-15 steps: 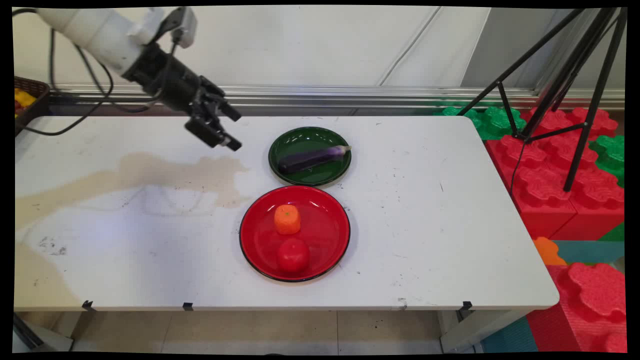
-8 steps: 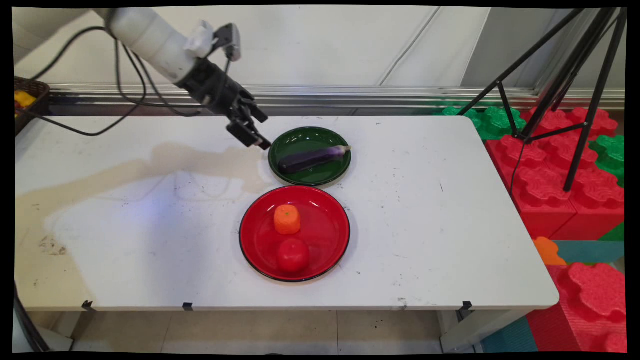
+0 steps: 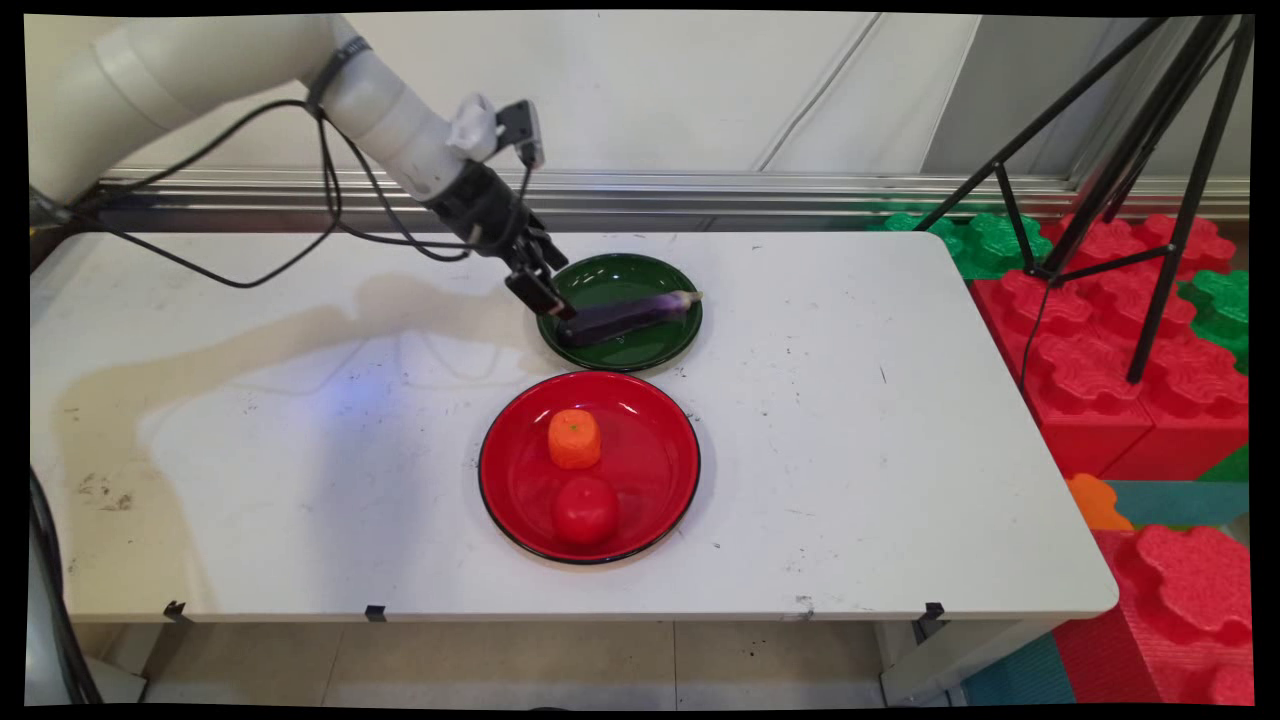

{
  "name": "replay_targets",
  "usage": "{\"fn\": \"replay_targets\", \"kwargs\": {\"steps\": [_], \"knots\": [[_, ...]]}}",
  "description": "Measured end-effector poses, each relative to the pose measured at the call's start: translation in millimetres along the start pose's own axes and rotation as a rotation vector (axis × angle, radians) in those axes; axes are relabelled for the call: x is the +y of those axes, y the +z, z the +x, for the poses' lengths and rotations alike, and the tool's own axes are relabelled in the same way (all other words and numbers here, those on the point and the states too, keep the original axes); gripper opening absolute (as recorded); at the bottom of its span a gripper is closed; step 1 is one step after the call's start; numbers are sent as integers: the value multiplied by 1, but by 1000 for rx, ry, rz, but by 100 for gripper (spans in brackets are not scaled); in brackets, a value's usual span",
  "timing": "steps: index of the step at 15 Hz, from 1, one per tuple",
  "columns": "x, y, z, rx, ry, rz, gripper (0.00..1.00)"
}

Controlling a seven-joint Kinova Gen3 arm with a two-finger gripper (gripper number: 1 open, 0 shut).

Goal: Pick up the eggplant from the green plate

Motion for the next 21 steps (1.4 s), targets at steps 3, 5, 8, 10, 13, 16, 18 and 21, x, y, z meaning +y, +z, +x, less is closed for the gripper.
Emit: {"fn": "replay_targets", "kwargs": {"steps": [3,5,8,10,13,16,18,21], "knots": [[-7,25,0,-26,-13,-1,100],[-10,40,0,-42,-23,-2,100],[-14,56,0,-60,-35,-2,100],[-16,66,0,-68,-43,-1,100],[-19,77,2,-75,-53,3,100],[-21,84,4,-75,-61,6,100],[-23,88,5,-71,-68,9,0],[-24,92,6,-67,-76,11,0]]}}
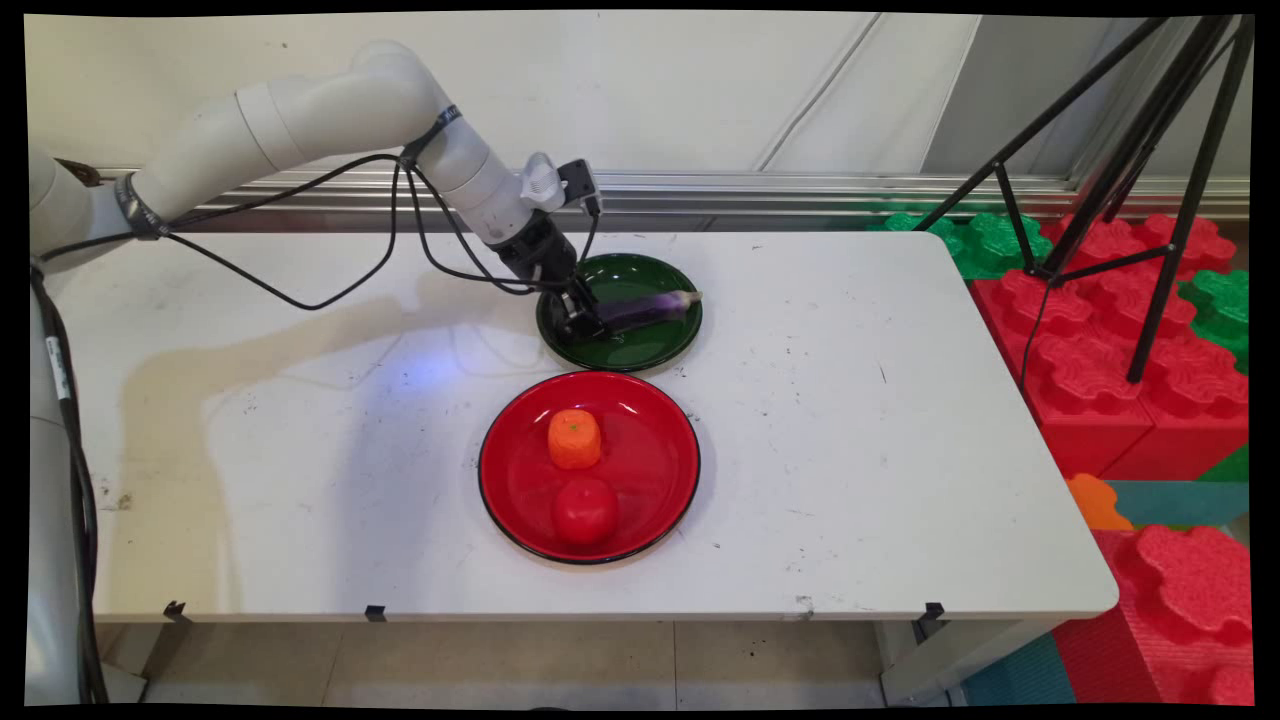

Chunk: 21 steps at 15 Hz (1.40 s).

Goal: Place the picked object on the table

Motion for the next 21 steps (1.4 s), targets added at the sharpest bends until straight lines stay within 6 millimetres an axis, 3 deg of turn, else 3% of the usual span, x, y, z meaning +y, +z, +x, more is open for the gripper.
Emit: {"fn": "replay_targets", "kwargs": {"steps": [10,21], "knots": [[-4,-4,1,15,-25,7,0],[5,-81,-6,72,-24,27,0]]}}
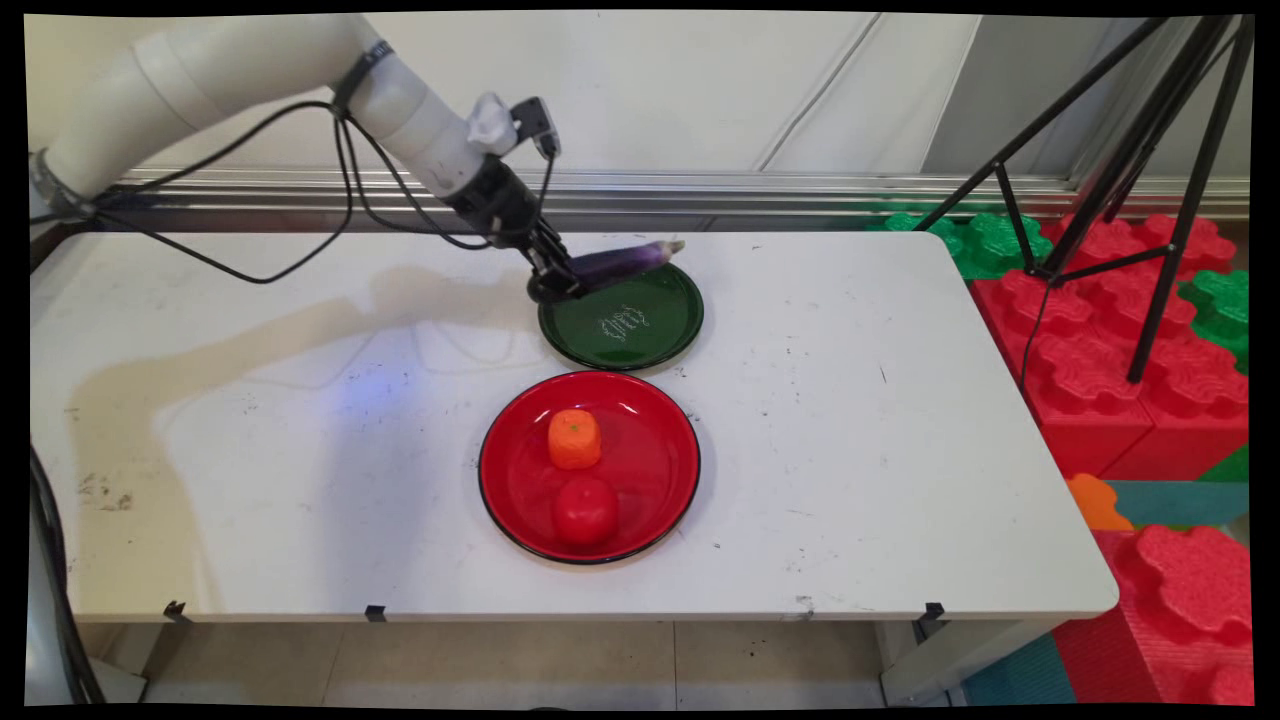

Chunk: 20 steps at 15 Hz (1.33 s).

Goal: Place the picked object on the table

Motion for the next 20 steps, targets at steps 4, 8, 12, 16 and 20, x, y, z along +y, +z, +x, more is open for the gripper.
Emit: {"fn": "replay_targets", "kwargs": {"steps": [4,8,12,16,20], "knots": [[7,-31,-5,10,-2,-5,0],[14,-65,-15,7,-13,-7,0],[18,-97,-28,-7,-32,2,0],[17,-125,-48,-52,-40,22,0],[15,-140,-68,-97,-48,31,0]]}}
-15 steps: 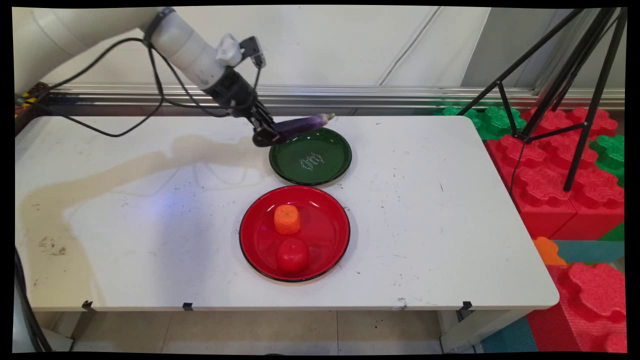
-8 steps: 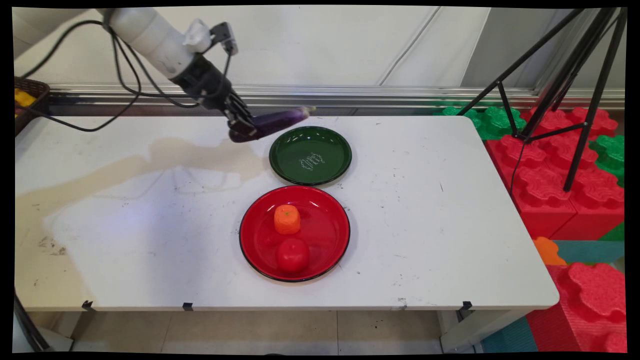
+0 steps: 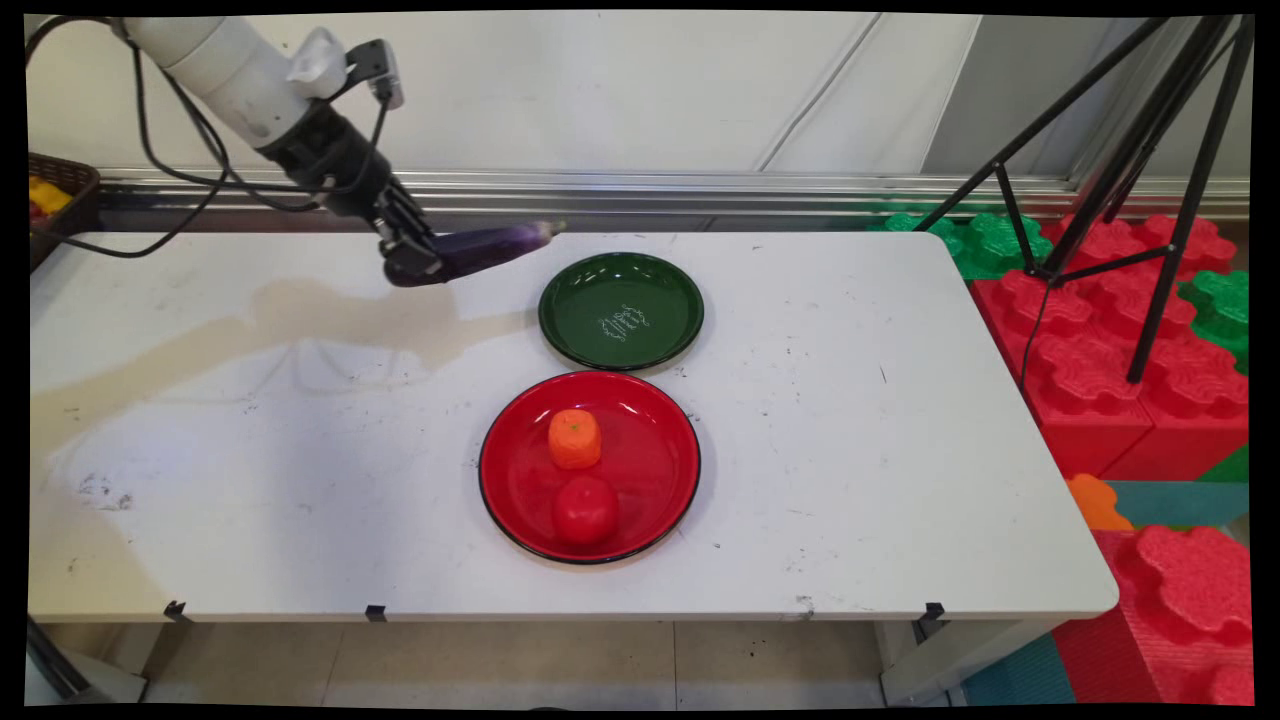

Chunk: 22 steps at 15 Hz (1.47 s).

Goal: Place the picked object on the table

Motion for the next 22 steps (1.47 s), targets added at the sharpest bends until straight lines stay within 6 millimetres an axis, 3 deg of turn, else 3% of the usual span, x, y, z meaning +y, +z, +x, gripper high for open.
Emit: {"fn": "replay_targets", "kwargs": {"steps": [8,22], "knots": [[-16,5,-36,-75,-14,17,0],[-49,62,-88,-165,-18,8,0]]}}
